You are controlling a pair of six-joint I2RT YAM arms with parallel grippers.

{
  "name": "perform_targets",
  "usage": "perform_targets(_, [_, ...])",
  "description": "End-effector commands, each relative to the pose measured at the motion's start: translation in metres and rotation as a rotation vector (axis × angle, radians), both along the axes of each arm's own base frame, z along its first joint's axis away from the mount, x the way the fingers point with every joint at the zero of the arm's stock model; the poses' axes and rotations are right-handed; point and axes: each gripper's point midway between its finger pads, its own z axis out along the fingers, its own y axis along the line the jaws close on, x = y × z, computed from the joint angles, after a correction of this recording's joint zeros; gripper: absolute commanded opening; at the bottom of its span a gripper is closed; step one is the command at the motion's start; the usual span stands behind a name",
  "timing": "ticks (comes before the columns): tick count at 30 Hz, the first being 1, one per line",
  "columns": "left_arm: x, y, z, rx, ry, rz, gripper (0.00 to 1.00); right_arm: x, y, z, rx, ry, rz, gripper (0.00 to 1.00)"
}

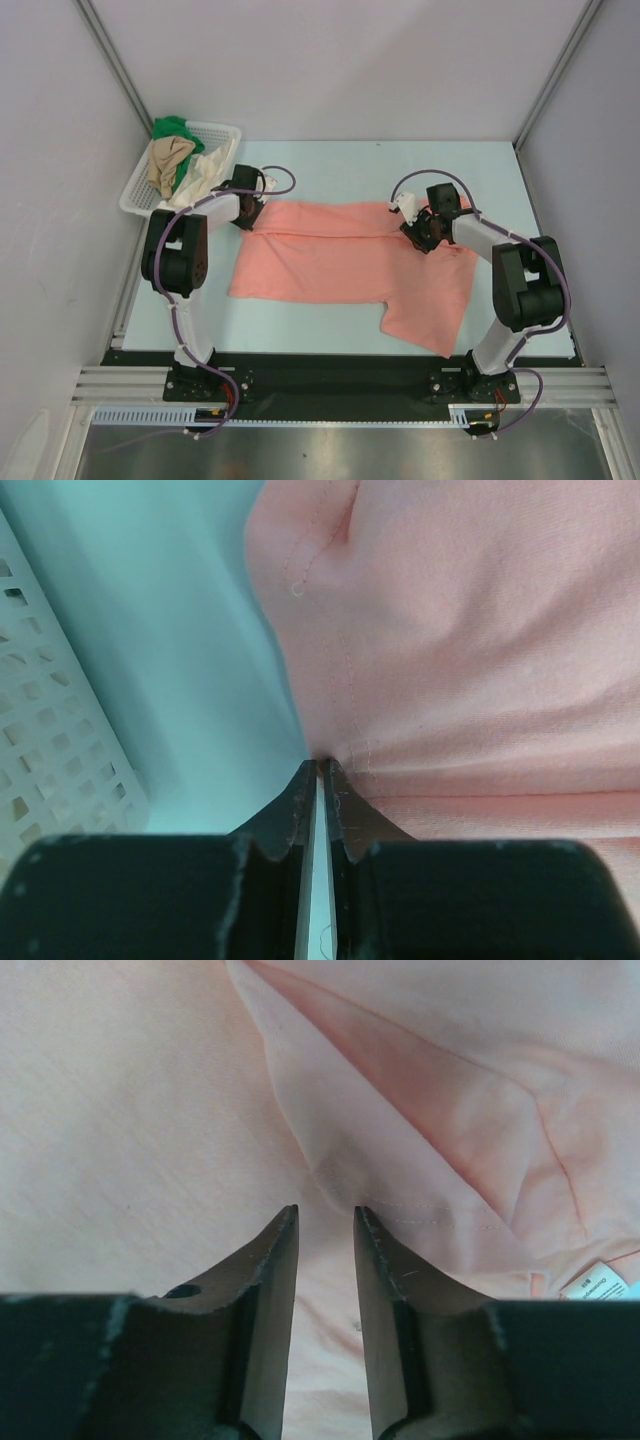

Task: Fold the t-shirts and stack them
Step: Fold the tshirt

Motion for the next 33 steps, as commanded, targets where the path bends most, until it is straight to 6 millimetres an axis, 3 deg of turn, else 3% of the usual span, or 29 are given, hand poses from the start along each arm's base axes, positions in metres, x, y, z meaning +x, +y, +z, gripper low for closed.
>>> perform_targets(1, [-0.023, 0.011, -0.007, 0.026, 0.070, 0.029, 0.11, 0.019, 0.005, 0.010, 0.005, -0.059, 0.012, 0.35])
perform_targets(13, [-0.020, 0.010, -0.008, 0.026, 0.071, 0.028, 0.11, 0.031, 0.003, 0.004, -0.009, -0.082, -0.007, 0.36])
perform_targets(17, [-0.020, 0.011, -0.009, 0.026, 0.074, 0.031, 0.11, 0.035, 0.003, 0.006, -0.008, -0.100, -0.017, 0.27])
perform_targets(21, [-0.020, 0.010, -0.008, 0.026, 0.073, 0.028, 0.11, 0.037, 0.001, 0.016, -0.012, -0.120, -0.025, 0.09])
perform_targets(26, [-0.021, 0.011, -0.010, 0.025, 0.074, 0.029, 0.11, 0.029, 0.003, 0.029, 0.005, -0.116, -0.036, 0.00])
perform_targets(33, [-0.019, 0.009, -0.010, 0.018, 0.071, 0.028, 0.11, 0.001, 0.017, 0.044, 0.029, -0.102, -0.008, 0.00])
